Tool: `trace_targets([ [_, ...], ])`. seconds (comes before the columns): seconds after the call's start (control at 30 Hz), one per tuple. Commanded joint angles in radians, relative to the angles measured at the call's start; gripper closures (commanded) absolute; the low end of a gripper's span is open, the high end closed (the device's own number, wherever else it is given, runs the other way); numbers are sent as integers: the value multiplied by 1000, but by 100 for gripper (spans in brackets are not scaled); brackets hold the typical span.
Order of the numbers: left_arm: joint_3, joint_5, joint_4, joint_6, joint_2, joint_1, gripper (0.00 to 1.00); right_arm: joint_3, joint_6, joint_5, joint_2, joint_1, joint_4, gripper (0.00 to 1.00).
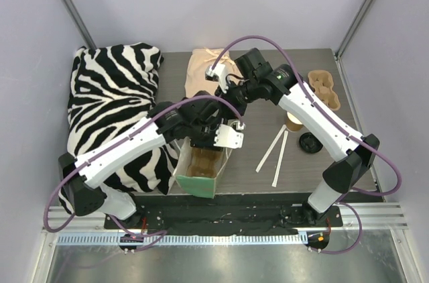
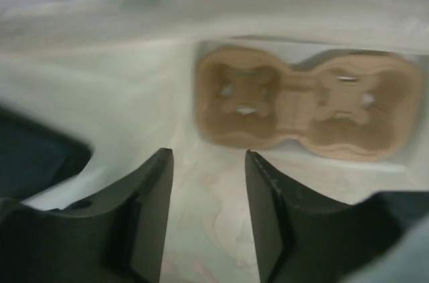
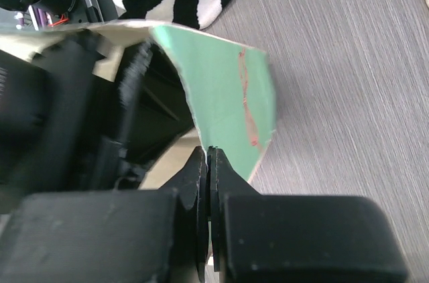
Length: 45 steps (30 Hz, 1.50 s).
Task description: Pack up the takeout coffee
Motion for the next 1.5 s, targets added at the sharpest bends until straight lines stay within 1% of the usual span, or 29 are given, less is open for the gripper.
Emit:
trace_targets([
  [0.0, 7, -7, 94, -39, -87, -11, 47, 7, 0, -3, -22, 5, 29, 99],
  [0.03, 6, -6, 103, -42, -101, -16, 39, 7, 0, -2, -22, 3, 29, 99],
  [0.17, -30, 3, 179, -62, -191, -27, 36, 7, 1, 9, -20, 5, 29, 99],
  [0.2, -34, 5, 193, -69, -203, -27, 28, 5, 1, 11, -20, 5, 30, 99],
  [0.23, -42, 3, 215, -72, -217, -28, 25, 4, 0, 15, -20, 5, 30, 99],
  [0.3, -46, 7, 226, -74, -234, -28, 22, 2, 1, 23, -20, 5, 33, 99],
  [0.5, -54, 13, 255, -92, -259, -28, 23, 7, 4, 46, -22, 5, 41, 99],
  [0.53, -71, 22, 294, -100, -284, -28, 23, 5, 0, 52, -25, 5, 41, 99],
  [0.63, -88, 36, 345, -129, -320, -27, 23, -10, -12, 78, -28, 5, 43, 99],
  [0.83, -28, 43, 393, -232, -352, -27, 23, -18, -13, 153, -29, 5, 63, 99],
  [0.93, 27, 46, 417, -285, -368, -22, 18, -8, -16, 163, -28, 3, 66, 99],
  [0.97, 44, 37, 419, -333, -368, -18, 18, -2, -17, 170, -26, 5, 66, 99],
  [1.03, 113, 10, 401, -385, -346, 15, 16, 8, -20, 184, -19, 5, 66, 99],
  [1.07, 136, 7, 387, -454, -337, 34, 15, 13, -22, 198, -19, 5, 66, 99],
  [1.1, 177, 23, 355, -483, -319, 82, 15, 16, -23, 202, -16, 3, 64, 99],
  [1.13, 191, 34, 342, -514, -314, 110, 15, 21, -25, 207, -14, 0, 64, 99],
  [1.17, 196, 42, 339, -564, -312, 166, 15, 24, -28, 209, -14, -1, 64, 99],
  [1.23, 196, 80, 333, -612, -317, 229, 15, 27, -36, 218, -13, -6, 64, 99],
  [1.27, 191, 97, 333, -658, -322, 298, 14, 27, -43, 219, -11, -7, 58, 99],
  [1.33, 167, 149, 330, -703, -328, 373, 14, 35, -77, 235, 0, -13, 49, 99],
  [1.37, 155, 175, 330, -724, -331, 456, 14, 41, -92, 239, 7, -18, 37, 99],
  [1.4, 132, 195, 324, -762, -331, 493, 13, 50, -104, 236, 16, -23, 27, 99],
  [1.43, 122, 221, 321, -787, -329, 527, 13, 82, -136, 238, 44, -33, 0, 99],
  [1.47, 113, 250, 312, -801, -323, 597, 12, 103, -146, 241, 59, -38, -12, 99],
])
